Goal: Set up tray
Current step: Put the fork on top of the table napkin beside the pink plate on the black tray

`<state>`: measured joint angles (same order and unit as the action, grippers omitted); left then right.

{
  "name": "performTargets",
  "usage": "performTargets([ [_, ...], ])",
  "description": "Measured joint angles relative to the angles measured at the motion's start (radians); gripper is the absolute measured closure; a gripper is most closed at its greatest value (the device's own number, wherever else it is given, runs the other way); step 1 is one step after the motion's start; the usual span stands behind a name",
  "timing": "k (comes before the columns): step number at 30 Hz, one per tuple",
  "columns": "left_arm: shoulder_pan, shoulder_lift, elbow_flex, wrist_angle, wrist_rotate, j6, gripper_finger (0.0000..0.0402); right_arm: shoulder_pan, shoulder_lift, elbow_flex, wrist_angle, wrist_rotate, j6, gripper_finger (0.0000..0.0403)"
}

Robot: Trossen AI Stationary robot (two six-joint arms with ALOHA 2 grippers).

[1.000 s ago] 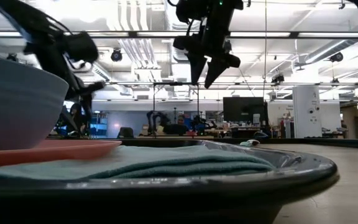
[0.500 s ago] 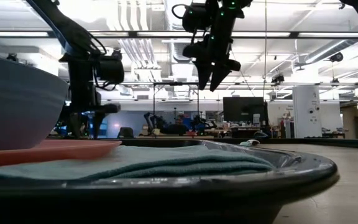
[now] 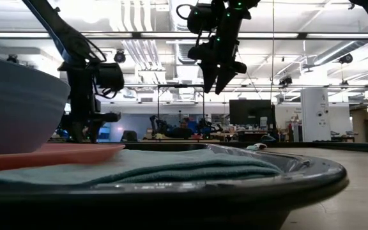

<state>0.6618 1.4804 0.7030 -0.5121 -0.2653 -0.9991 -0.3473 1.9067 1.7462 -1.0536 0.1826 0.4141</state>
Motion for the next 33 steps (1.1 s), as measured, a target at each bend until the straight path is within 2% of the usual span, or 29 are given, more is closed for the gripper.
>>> performTargets([
  [12, 0.024, 0.01, -0.006, 0.048, -0.003, 0.055, 0.0351, 0.0, 0.0, -0.02, 0.002, 0.001, -0.021, 0.0202],
  [18, 0.024, 0.053, -0.015, 0.051, 0.026, 0.0, 0.0355, 0.003, 0.0, -0.064, -0.017, 0.003, -0.018, 0.0202],
  [22, 0.024, 0.071, -0.016, 0.051, 0.048, 0.025, 0.0354, 0.004, 0.0, -0.104, -0.016, 0.002, -0.016, 0.0202],
  [28, 0.024, 0.049, -0.017, 0.029, 0.058, 0.049, 0.0392, 0.016, -0.011, -0.154, -0.006, 0.003, -0.007, 0.0202],
  [33, 0.022, 0.033, -0.017, 0.005, 0.074, 0.063, 0.0396, 0.037, -0.015, -0.164, 0.059, 0.003, 0.004, 0.0202],
])
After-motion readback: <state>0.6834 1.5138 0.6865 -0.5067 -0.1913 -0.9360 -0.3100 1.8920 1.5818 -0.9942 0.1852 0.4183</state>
